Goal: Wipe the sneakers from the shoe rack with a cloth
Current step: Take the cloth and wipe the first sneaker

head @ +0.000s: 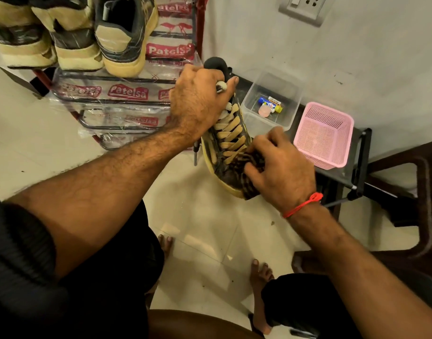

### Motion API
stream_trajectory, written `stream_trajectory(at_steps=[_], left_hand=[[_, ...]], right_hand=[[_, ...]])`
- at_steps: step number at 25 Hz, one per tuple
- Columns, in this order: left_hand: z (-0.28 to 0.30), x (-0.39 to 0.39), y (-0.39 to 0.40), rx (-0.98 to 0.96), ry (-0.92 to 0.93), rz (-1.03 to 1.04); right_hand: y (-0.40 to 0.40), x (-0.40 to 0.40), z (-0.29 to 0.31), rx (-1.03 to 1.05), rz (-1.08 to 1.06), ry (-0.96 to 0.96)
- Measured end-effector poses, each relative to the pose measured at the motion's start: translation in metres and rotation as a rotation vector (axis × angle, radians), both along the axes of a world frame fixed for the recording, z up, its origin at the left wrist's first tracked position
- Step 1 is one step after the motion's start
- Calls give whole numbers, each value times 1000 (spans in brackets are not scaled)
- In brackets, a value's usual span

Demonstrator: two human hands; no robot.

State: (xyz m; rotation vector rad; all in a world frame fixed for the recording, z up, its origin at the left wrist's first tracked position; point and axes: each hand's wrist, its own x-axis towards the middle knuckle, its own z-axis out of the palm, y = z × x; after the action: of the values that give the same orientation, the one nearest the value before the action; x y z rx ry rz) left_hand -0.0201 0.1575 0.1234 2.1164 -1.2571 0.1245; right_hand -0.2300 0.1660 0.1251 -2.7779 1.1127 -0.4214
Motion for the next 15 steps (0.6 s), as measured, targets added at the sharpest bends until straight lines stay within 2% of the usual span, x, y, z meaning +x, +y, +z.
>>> stream_trajectory(at_steps=[2,5,7,9,10,13,15], left_hand=[[0,2,0,9,-12,38],[-1,-4,1,10,-75,10],[-2,1,1,19,-46,17],[-2,9,0,12,-13,44],[-3,12,-1,0,-5,48],[-7,6,-5,2,-10,15],[-9,3,-6,6,0,-15]], right_hand=[[0,-1,0,0,-23,-20],[33,8,-7,-60,162,80],[13,2,-1,-13,93,107],[-10,-7,6,20,-46,32],[-6,-7,6,4,-51,17],[37,7,-4,-67,146,64],[26,5,-5,-45,113,96]])
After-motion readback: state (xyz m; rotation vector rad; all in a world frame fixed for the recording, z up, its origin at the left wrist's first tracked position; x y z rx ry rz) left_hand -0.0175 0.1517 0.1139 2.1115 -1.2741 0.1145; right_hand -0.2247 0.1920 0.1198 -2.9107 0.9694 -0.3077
